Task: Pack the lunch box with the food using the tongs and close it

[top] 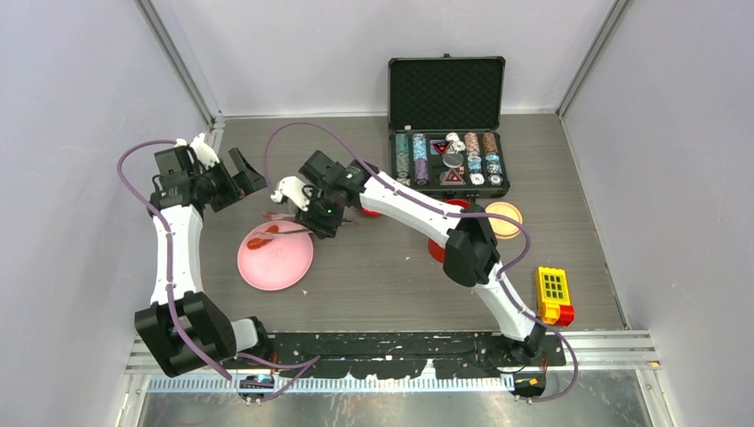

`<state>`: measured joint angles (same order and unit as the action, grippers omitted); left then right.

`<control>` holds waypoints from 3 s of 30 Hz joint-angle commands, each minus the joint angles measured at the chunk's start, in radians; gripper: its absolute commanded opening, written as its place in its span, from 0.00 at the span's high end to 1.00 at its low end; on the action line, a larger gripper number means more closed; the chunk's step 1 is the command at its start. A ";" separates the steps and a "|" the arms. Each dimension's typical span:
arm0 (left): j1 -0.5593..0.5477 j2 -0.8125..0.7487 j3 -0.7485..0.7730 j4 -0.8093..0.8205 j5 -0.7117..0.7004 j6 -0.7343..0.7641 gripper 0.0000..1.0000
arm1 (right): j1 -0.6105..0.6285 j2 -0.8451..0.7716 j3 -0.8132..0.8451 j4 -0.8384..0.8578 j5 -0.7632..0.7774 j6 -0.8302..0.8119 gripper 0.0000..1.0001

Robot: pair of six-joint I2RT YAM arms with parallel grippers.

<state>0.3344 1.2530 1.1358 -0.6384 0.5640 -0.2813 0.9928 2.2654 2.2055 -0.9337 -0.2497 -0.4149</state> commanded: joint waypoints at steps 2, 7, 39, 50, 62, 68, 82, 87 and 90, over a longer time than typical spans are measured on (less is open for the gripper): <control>0.013 0.002 0.002 0.036 0.027 0.000 0.00 | -0.023 0.005 0.045 0.035 -0.057 0.006 0.51; 0.014 0.010 0.006 0.030 0.031 -0.002 0.00 | -0.046 0.057 0.095 -0.004 -0.137 0.040 0.51; 0.021 0.003 0.001 0.031 0.035 -0.002 0.00 | -0.007 -0.001 0.071 -0.105 -0.219 0.025 0.55; 0.022 0.013 0.004 0.034 0.037 -0.004 0.00 | -0.012 -0.029 0.008 0.067 0.040 -0.019 0.55; 0.025 0.016 0.013 0.027 0.061 -0.015 0.00 | -0.012 0.122 0.159 -0.091 -0.042 -0.055 0.52; 0.027 0.008 0.010 0.027 0.068 -0.019 0.00 | -0.015 0.158 0.182 -0.119 -0.062 -0.059 0.52; 0.038 0.003 -0.006 0.033 0.071 -0.019 0.00 | -0.016 0.140 0.220 -0.061 0.024 -0.005 0.49; 0.038 0.014 -0.005 0.040 0.080 -0.027 0.00 | 0.000 0.145 0.223 -0.100 0.055 -0.071 0.49; 0.040 0.017 -0.003 0.040 0.084 -0.031 0.00 | 0.014 0.170 0.238 -0.149 0.048 -0.109 0.49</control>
<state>0.3653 1.2697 1.1309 -0.6357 0.6136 -0.2993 0.9852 2.4634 2.3810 -1.0462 -0.2188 -0.4648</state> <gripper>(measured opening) 0.996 0.516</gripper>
